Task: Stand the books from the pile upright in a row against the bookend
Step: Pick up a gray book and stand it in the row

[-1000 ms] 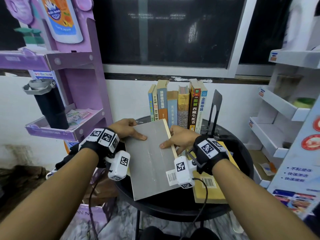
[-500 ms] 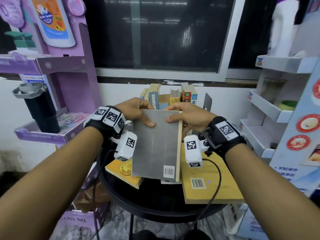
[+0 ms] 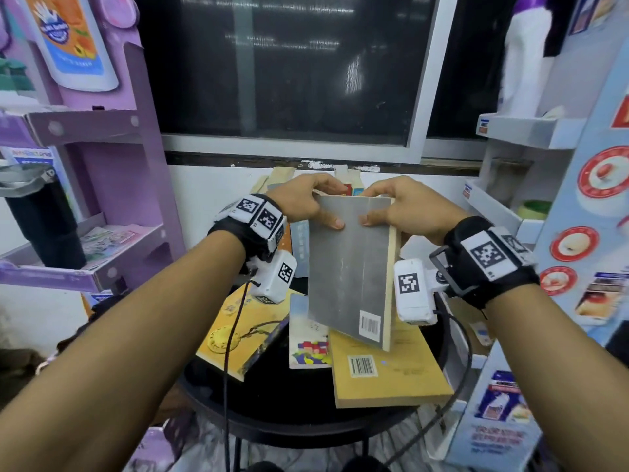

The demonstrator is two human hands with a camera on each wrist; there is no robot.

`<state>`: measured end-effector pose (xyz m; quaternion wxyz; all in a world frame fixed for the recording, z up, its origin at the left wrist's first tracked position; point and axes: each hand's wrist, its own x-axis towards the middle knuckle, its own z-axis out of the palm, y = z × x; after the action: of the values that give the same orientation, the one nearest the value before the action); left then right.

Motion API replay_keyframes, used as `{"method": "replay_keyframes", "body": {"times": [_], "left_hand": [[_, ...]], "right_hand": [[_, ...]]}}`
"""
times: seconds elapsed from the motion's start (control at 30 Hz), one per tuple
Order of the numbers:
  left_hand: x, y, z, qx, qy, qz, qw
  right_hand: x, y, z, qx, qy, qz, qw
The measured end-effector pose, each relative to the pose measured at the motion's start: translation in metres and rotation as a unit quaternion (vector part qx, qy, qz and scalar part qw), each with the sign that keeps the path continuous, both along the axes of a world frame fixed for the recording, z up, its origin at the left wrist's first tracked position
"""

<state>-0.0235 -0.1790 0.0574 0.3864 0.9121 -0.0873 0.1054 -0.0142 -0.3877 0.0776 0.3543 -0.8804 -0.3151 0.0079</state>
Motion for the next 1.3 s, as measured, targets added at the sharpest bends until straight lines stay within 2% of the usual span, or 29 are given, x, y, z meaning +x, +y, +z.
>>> {"method": "replay_keyframes", "body": {"times": [0.13, 0.33, 0.5, 0.77, 0.97, 1.17, 1.3], "left_hand": [[0.023, -0.015, -0.002, -0.005, -0.027, 0.029, 0.999], [0.056, -0.032, -0.012, 0.083, -0.102, 0.139, 0.982], [0.077, -0.037, -0.012, 0.123, -0.106, 0.183, 0.970], [0.104, -0.038, -0.012, 0.160, -0.088, 0.172, 0.968], [0.121, -0.035, -0.018, 0.209, -0.100, 0.172, 0.958], [0.133, -0.026, -0.019, 0.165, -0.111, 0.153, 0.968], [0.137, -0.018, -0.025, 0.142, -0.121, 0.125, 0.974]], "right_hand": [[0.010, -0.018, 0.002, -0.010, 0.005, -0.048, 0.999], [0.030, -0.033, 0.005, 0.010, -0.009, -0.105, 0.994], [0.049, -0.034, 0.004, 0.013, -0.044, -0.137, 0.990], [0.077, -0.022, 0.001, 0.016, -0.092, -0.198, 0.976], [0.097, -0.006, -0.010, 0.032, -0.099, -0.210, 0.972], [0.116, 0.015, -0.028, 0.059, -0.107, -0.229, 0.966], [0.127, 0.032, -0.042, 0.082, -0.111, -0.212, 0.967]]}}
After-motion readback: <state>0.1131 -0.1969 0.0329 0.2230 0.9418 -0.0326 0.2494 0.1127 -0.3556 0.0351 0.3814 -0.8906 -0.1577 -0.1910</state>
